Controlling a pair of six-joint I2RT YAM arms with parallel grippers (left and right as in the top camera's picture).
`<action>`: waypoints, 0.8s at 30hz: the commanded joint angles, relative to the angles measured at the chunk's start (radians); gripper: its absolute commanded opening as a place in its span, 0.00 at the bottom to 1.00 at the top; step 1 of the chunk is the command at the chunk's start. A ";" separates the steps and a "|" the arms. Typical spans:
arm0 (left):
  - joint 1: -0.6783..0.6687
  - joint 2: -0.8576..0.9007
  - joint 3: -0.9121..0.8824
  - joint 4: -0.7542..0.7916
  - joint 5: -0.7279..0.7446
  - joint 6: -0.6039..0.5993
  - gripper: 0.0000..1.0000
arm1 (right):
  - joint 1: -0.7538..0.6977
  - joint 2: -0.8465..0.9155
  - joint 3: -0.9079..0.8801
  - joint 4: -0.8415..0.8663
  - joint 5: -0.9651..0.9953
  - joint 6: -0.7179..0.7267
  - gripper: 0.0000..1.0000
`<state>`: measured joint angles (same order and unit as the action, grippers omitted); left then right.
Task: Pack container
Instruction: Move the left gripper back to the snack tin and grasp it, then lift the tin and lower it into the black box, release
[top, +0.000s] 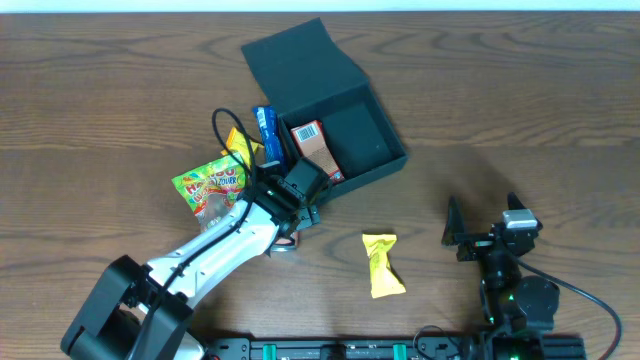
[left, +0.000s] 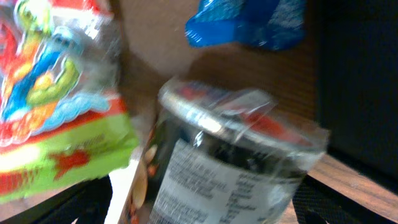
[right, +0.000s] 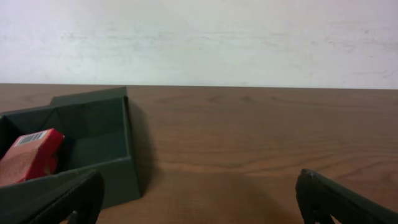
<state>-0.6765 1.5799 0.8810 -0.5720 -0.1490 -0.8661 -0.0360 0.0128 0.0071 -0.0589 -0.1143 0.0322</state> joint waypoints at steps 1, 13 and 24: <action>0.003 -0.018 0.002 0.023 -0.044 0.211 0.93 | -0.015 -0.002 -0.002 -0.005 0.003 -0.011 0.99; 0.003 -0.018 -0.061 0.066 0.046 0.425 0.77 | -0.015 -0.002 -0.002 -0.005 0.003 -0.011 0.99; 0.003 -0.042 -0.060 0.064 0.065 0.425 0.64 | -0.015 -0.002 -0.002 -0.005 0.003 -0.011 0.99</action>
<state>-0.6765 1.5684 0.8257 -0.4988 -0.1036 -0.4492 -0.0360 0.0128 0.0071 -0.0589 -0.1139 0.0322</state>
